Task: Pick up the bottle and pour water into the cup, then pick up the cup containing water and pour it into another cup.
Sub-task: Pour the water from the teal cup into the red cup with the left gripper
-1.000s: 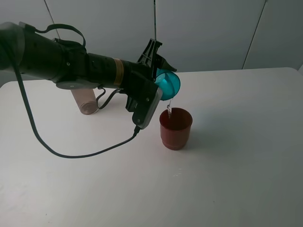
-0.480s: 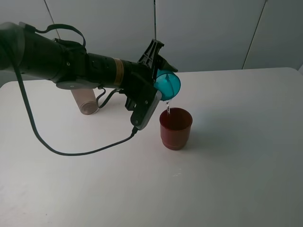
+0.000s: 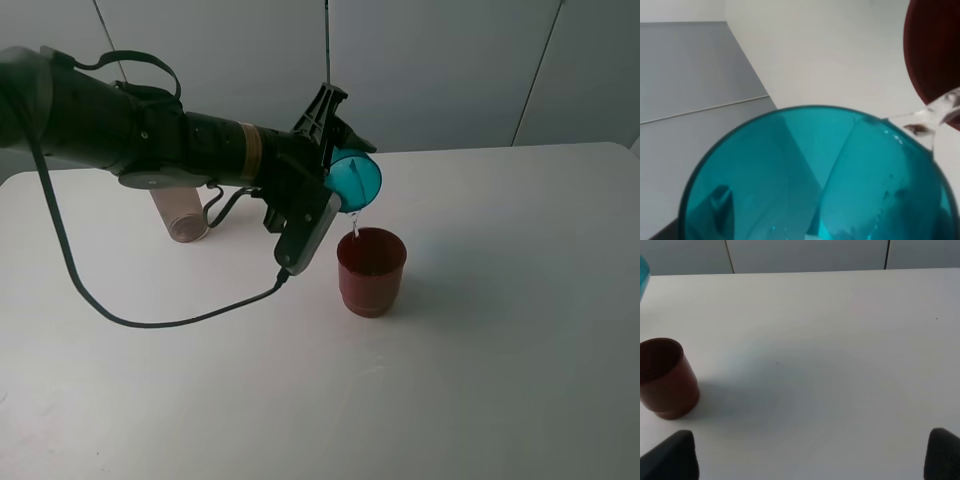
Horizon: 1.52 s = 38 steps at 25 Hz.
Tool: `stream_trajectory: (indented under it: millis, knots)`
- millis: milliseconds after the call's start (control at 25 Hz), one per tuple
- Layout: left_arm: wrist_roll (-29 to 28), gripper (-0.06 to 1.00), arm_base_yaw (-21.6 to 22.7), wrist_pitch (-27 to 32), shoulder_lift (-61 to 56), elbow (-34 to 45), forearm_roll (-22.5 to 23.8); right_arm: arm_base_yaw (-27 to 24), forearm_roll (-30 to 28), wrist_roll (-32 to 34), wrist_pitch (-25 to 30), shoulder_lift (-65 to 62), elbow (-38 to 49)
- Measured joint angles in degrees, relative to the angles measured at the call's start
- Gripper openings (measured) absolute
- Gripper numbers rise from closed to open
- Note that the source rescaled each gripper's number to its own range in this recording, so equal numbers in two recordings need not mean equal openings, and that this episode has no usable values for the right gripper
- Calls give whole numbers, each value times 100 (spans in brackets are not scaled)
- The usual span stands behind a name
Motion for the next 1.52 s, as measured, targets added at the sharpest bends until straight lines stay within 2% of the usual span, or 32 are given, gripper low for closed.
stream_trajectory:
  millis: [840, 1520]
  knots:
    - [165, 19, -10, -254, -3, 0, 21, 0, 0, 0, 0, 0, 0]
    - [536, 19, -82, -414, 80, 0, 21, 0, 0, 0, 0, 0, 0]
